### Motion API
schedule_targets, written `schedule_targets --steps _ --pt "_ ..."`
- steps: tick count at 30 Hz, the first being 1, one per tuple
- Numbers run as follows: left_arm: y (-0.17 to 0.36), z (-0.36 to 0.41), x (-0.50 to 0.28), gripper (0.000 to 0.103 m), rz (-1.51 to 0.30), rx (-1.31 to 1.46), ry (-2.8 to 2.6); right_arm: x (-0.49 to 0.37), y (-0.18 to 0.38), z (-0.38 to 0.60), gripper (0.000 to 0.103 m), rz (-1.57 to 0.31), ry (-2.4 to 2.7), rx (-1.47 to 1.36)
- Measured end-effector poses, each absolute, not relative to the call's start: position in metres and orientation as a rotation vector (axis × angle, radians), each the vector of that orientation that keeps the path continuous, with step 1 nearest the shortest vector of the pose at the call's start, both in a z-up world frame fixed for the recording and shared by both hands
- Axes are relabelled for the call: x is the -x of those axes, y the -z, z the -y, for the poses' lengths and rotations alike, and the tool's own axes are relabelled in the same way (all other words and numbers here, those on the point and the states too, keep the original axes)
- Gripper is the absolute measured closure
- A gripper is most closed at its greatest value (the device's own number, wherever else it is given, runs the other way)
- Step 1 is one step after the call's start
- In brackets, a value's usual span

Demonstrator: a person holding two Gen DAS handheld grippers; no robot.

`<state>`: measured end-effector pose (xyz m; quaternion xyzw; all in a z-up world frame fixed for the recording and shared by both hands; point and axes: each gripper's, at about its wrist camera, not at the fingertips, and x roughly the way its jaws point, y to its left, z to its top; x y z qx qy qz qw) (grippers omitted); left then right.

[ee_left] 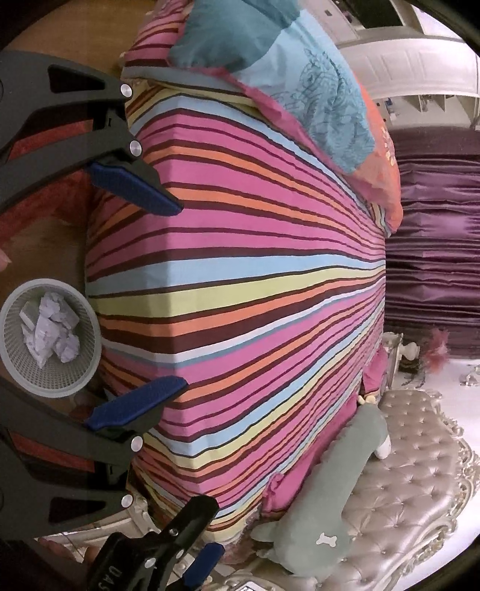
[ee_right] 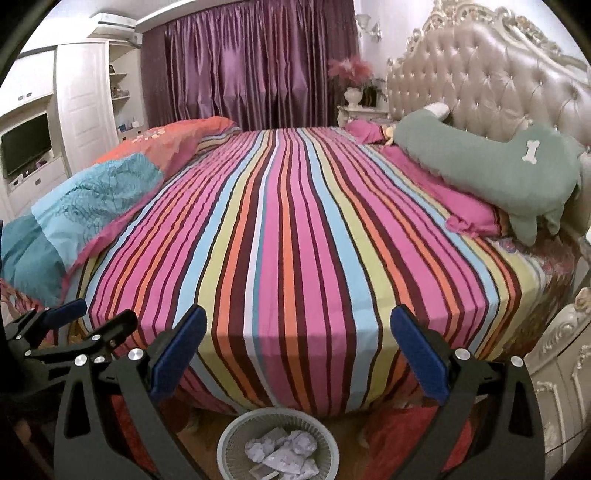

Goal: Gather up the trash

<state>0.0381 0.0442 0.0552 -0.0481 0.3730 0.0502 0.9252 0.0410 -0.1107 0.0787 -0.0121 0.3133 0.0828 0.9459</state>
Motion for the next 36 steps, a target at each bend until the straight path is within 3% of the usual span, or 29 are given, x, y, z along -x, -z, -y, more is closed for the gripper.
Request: schedule_targets --steps 36 --pt "-0.079 -0.049 -0.045 0.017 -0.72 0.104 -0.099 -0.044 -0.093 0.107 0.007 -0.582 -0.173 0.024"
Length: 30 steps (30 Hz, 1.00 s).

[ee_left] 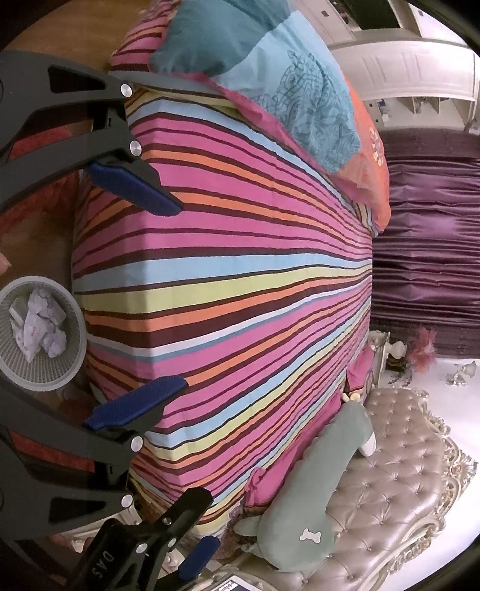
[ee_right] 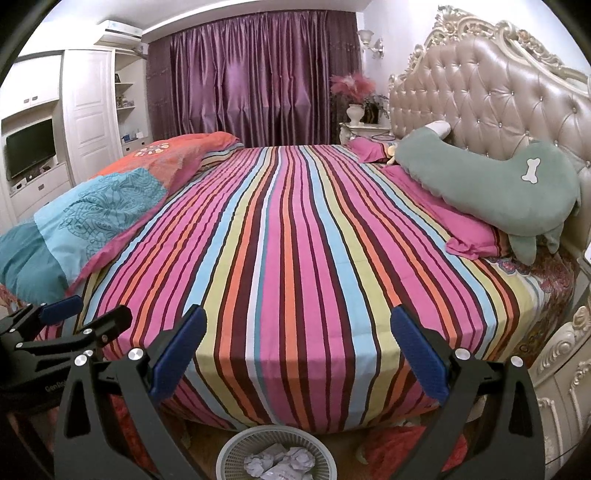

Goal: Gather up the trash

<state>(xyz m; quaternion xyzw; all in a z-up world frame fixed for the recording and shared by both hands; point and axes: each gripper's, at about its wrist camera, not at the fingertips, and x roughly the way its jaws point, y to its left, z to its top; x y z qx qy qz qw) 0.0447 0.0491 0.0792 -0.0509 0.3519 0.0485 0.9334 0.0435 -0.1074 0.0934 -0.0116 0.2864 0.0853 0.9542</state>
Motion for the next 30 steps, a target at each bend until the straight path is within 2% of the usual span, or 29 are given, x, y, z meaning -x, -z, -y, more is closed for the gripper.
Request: schedule_targets --steps 15,18,30 --pt "-0.086 -0.05 -0.042 0.017 -0.69 0.071 -0.143 -0.047 -0.093 0.107 0.007 -0.591 -0.169 0.025" --pt "-0.088 -0.049 -0.043 0.009 -0.678 0.055 -0.166 -0.048 -0.092 0.107 0.007 -0.592 -0.17 0.028" --pt "-0.098 -0.048 -0.044 0.009 -0.663 0.05 -0.162 -0.048 -0.089 0.108 0.007 -0.601 -0.173 0.016"
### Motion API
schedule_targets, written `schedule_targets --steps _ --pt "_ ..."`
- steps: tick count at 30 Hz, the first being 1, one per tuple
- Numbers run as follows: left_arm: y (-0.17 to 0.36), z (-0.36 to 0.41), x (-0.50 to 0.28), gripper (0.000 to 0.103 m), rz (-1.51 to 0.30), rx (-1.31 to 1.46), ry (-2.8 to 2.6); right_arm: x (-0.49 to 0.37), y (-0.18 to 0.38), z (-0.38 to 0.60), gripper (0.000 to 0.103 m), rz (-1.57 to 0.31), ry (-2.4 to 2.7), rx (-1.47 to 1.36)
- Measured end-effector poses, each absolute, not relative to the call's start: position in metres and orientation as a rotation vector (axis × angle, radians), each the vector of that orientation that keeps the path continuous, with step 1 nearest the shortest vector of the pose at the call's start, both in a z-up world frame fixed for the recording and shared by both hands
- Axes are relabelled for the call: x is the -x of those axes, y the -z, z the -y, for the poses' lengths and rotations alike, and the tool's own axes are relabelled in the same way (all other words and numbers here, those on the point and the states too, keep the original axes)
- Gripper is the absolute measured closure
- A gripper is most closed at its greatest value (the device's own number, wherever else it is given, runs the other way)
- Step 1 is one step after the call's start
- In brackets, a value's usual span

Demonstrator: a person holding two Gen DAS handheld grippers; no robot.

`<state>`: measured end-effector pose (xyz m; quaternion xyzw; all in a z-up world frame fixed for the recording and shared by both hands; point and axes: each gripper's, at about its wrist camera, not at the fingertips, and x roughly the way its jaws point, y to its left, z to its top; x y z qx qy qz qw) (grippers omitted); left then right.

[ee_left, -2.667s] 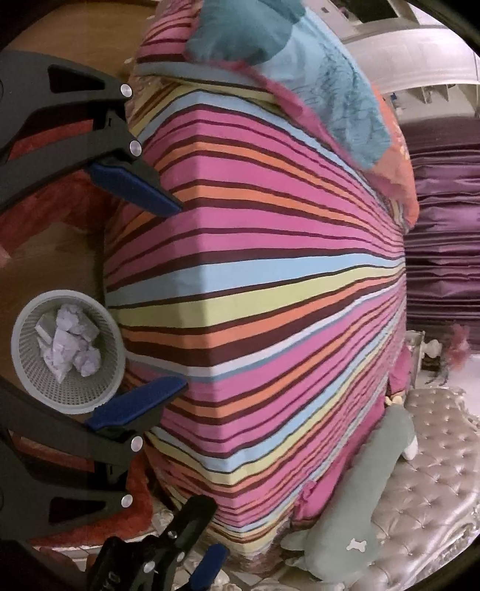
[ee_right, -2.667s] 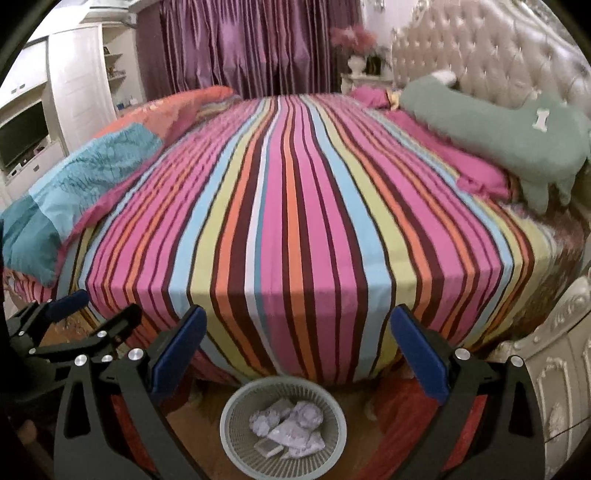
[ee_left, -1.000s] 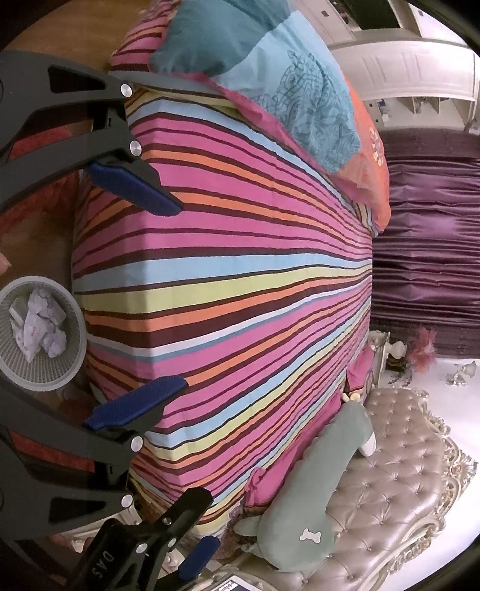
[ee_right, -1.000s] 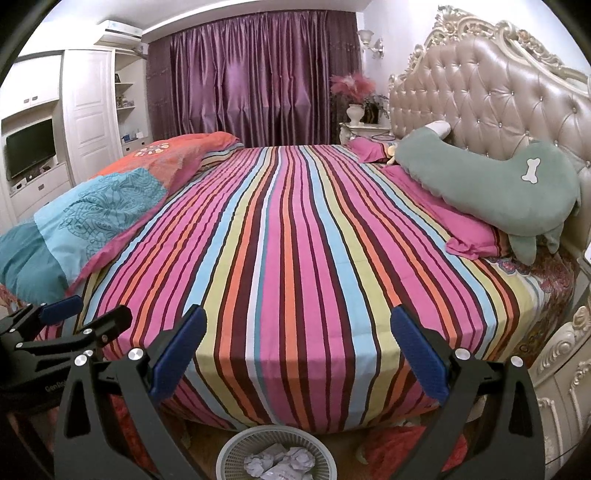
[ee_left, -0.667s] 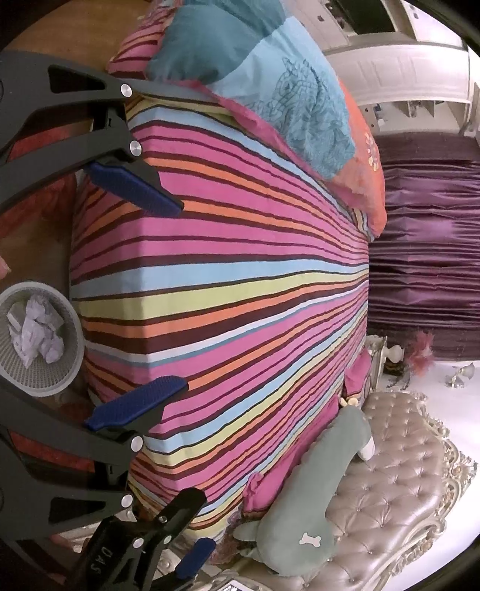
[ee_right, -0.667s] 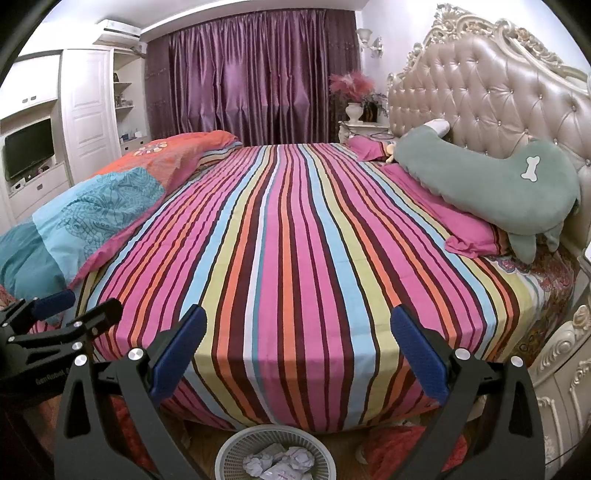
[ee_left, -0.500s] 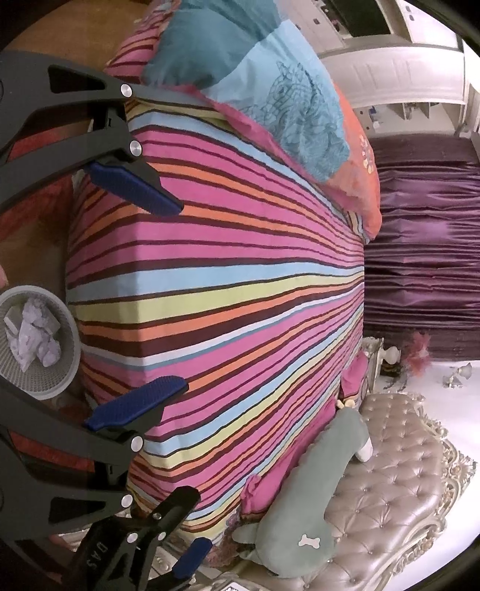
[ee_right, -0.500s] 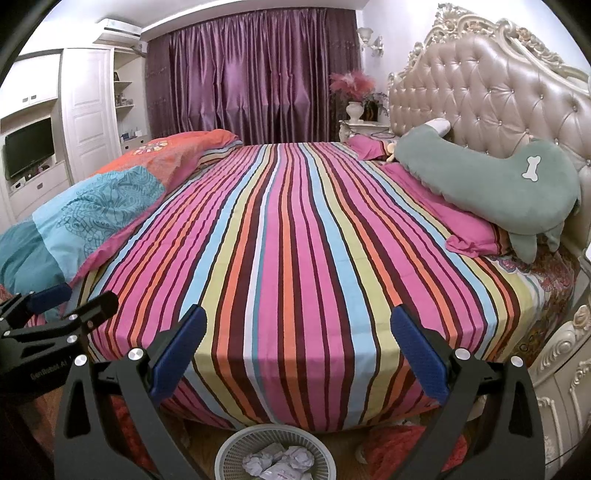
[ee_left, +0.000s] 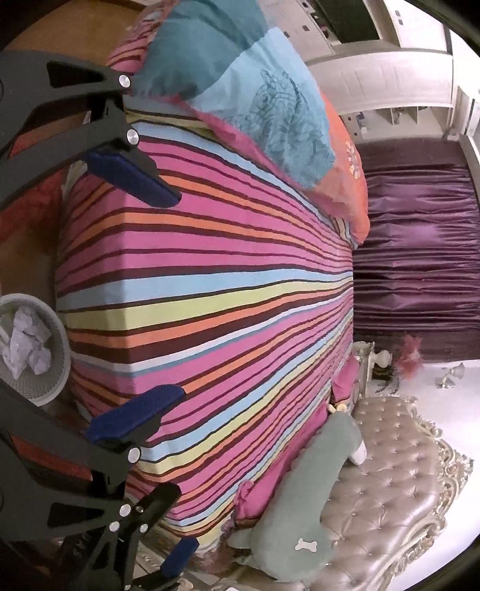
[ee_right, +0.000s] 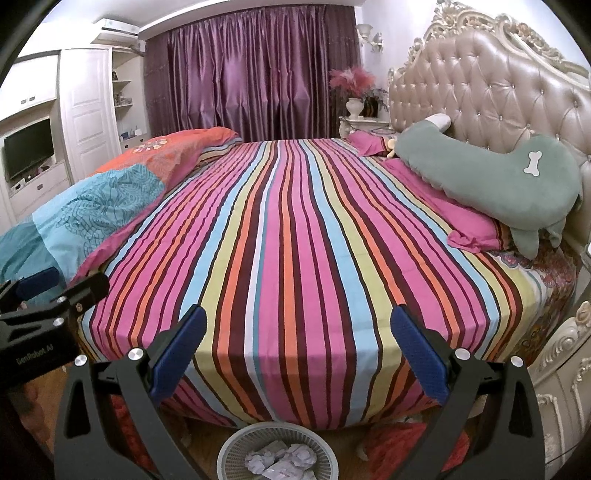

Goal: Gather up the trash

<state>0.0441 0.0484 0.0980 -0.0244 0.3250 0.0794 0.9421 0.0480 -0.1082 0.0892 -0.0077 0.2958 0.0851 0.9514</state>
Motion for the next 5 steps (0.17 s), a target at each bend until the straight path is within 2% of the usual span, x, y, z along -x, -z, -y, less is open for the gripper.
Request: schedule_targets --steps 5 --pt "-0.0974 -0.0491 -0.0454 0.009 -0.676 0.074 -0.144 -0.0479 -0.0917 0.1091 0.007 -0.593 -0.171 0.017"
